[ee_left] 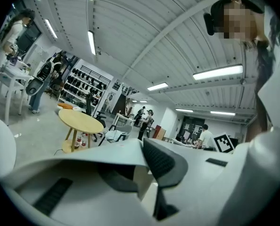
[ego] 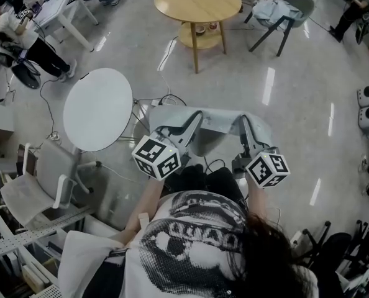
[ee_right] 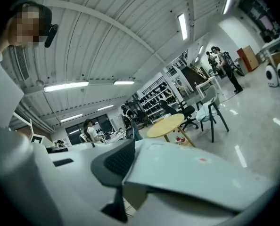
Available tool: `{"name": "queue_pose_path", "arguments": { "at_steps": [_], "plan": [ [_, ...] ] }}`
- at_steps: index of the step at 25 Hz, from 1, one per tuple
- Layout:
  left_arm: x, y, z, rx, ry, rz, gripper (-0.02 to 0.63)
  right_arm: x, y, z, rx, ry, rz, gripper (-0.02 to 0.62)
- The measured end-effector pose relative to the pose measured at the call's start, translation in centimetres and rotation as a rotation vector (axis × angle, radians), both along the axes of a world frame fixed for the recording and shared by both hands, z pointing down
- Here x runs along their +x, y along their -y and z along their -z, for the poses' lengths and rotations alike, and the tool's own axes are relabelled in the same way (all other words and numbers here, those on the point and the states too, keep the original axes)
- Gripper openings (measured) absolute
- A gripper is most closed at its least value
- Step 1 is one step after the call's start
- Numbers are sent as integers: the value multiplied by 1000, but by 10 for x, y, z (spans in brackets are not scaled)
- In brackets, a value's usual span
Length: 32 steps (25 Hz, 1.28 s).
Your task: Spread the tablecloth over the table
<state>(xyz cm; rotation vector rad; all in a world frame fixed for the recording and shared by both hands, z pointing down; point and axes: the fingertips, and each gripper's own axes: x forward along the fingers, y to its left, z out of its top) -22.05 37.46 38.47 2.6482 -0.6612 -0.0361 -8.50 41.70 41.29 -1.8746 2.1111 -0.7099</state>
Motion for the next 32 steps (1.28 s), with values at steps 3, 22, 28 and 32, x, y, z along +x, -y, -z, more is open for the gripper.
{"name": "queue_pose_path", "arguments": {
  "at_steps": [3,22,28,32],
  "plan": [
    [-3,3,-1,0,-3,-7,37,-4,2,-2,-9,7,-5,72],
    [68,78,-24,-38,25,43,37,69,85,-27,-40,60,62,72],
    [129,133,-17,-51,41,88,37,132,145,-21,-49,86,112,72],
    [171,164,-8,-63,32,97,37,174,178,-12,-29,80,130,71]
  ]
}}
